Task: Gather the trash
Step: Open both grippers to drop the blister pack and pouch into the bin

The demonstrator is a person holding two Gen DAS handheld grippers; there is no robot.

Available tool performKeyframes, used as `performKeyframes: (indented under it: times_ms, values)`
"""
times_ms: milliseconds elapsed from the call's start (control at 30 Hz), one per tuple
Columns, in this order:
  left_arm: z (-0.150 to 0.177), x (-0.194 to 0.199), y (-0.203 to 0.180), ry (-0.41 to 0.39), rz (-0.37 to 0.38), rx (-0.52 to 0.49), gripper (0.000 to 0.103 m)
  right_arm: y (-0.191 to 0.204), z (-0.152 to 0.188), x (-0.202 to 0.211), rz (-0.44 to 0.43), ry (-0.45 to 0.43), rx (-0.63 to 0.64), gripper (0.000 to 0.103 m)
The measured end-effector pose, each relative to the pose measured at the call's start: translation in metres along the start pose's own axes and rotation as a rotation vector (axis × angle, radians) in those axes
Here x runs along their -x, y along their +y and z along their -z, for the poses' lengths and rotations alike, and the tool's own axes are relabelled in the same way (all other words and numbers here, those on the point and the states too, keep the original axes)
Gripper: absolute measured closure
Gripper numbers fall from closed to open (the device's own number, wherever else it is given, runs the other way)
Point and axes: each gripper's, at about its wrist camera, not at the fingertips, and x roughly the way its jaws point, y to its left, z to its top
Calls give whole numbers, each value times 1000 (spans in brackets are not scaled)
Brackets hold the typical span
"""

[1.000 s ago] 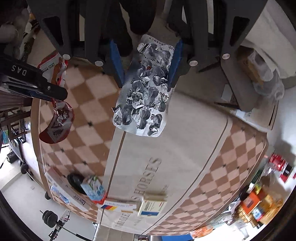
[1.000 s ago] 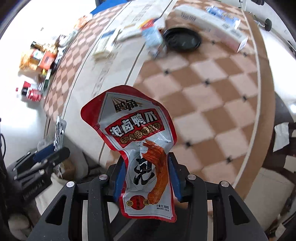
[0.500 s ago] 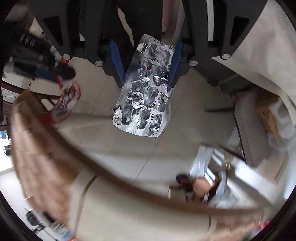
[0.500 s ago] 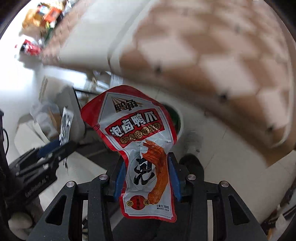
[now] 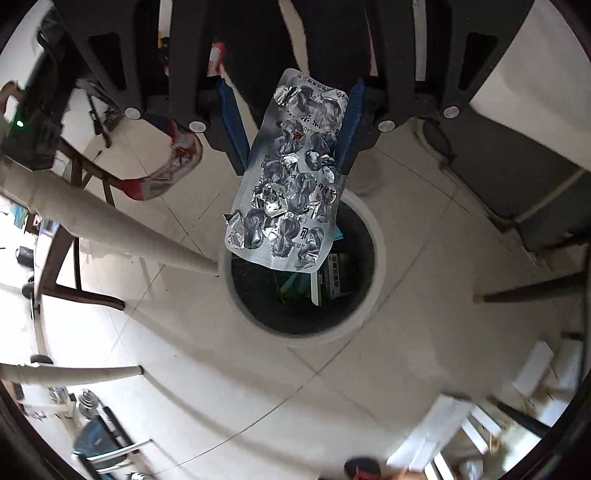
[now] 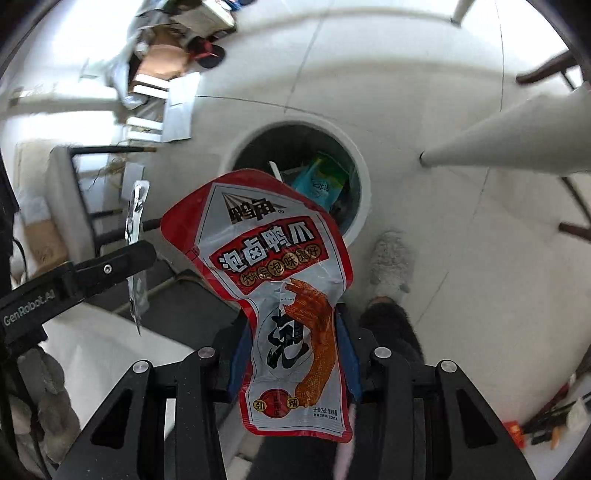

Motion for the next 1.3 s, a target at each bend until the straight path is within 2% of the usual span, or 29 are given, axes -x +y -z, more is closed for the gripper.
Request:
performKeyframes:
  times_ms: [133, 233, 267, 300, 367, 400, 500, 567, 633, 733, 833, 1000, 1300]
  values:
    - [-19, -27, 7, 47, 13, 5, 58, -22, -27, -39, -38, 17, -65, 58]
    - [-24, -38, 7, 65, 3, -8, 57, -16, -56, -65, -50, 30, -86, 56]
    - [-25, -40, 6, 68, 1, -15, 46, -17, -61, -71, -46, 31, -93, 52]
    - [-23, -40, 4, 64, 1, -20, 31, -19, -65, -76, -43, 35, -101, 52]
    - [-22, -41, 3, 55, -25, -30, 14, -17, -72, -84, -36, 45, -101, 50]
    - [-22, -40, 4, 54, -32, -32, 11, -17, -74, -87, -31, 44, -96, 48]
    - [-18, -35, 4, 32, -90, -43, 11, -16, -75, -84, -20, 30, -82, 31]
    - [-12, -28, 4, 4, -140, -58, 11, -15, -73, -79, 0, 18, -67, 8]
    - [-4, -16, 4, -40, -206, -76, 11, -11, -68, -71, 48, 3, -44, 1]
    - [14, 5, -1, -100, -307, -110, 11, -5, -59, -57, 105, -21, -17, 1]
    - [34, 28, -3, -146, -371, -124, 10, 3, -46, -37, 162, -46, 7, 0]
    - [65, 77, -2, -193, -385, -114, 10, 20, -16, 9, 203, -80, 41, 0]
    - [114, 158, -28, -247, -384, -116, 10, 49, 40, 110, 187, -134, 61, 0]
